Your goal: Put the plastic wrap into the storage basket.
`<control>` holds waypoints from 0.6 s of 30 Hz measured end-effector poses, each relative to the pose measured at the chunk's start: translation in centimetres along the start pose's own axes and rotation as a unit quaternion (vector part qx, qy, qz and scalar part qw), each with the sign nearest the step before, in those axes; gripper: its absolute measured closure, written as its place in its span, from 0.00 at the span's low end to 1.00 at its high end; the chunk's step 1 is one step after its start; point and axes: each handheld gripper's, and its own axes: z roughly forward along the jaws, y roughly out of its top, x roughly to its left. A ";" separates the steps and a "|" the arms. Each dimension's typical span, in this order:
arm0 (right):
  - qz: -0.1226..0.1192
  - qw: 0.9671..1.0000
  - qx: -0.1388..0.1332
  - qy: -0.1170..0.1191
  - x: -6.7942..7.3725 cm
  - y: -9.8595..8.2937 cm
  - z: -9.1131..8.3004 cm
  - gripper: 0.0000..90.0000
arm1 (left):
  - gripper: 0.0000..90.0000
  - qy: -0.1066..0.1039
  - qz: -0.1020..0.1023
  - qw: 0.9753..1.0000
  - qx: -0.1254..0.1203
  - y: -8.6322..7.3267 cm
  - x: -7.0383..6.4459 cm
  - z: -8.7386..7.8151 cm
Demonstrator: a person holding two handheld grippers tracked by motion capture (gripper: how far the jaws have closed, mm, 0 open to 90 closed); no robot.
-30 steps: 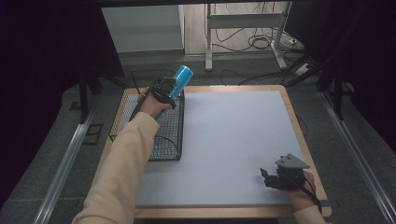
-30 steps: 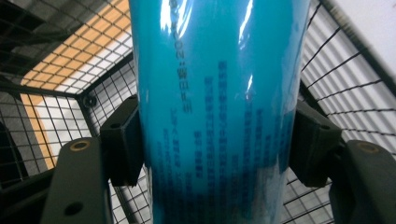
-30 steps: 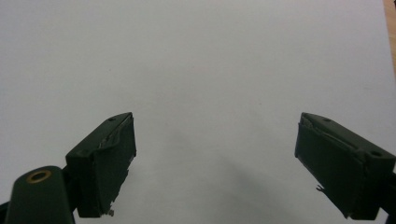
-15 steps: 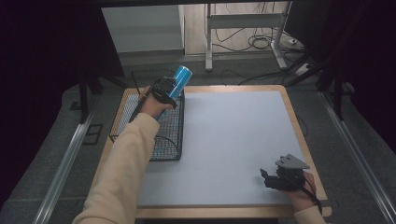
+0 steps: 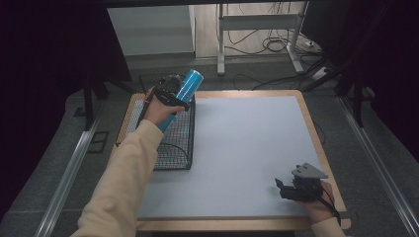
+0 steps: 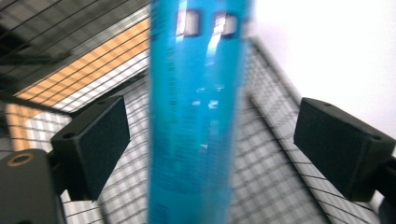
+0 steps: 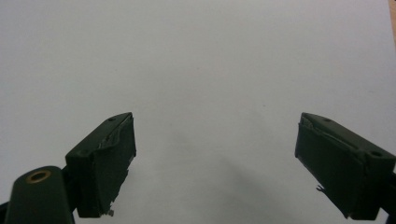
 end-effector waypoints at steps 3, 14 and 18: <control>0.001 1.000 -0.001 0.000 0.0 0.0 -0.1 0.14 | 0.13 -0.019 0.013 1.000 -0.007 -0.1 -0.7 -1.2; -0.002 1.000 -0.001 -0.002 0.2 0.1 -0.1 0.14 | 0.16 -0.069 0.051 0.994 -0.072 -2.7 -5.7 -6.0; -0.002 1.000 0.001 0.000 0.2 0.0 0.0 0.14 | 0.16 -0.086 0.083 0.989 -0.082 -4.0 -8.5 -7.2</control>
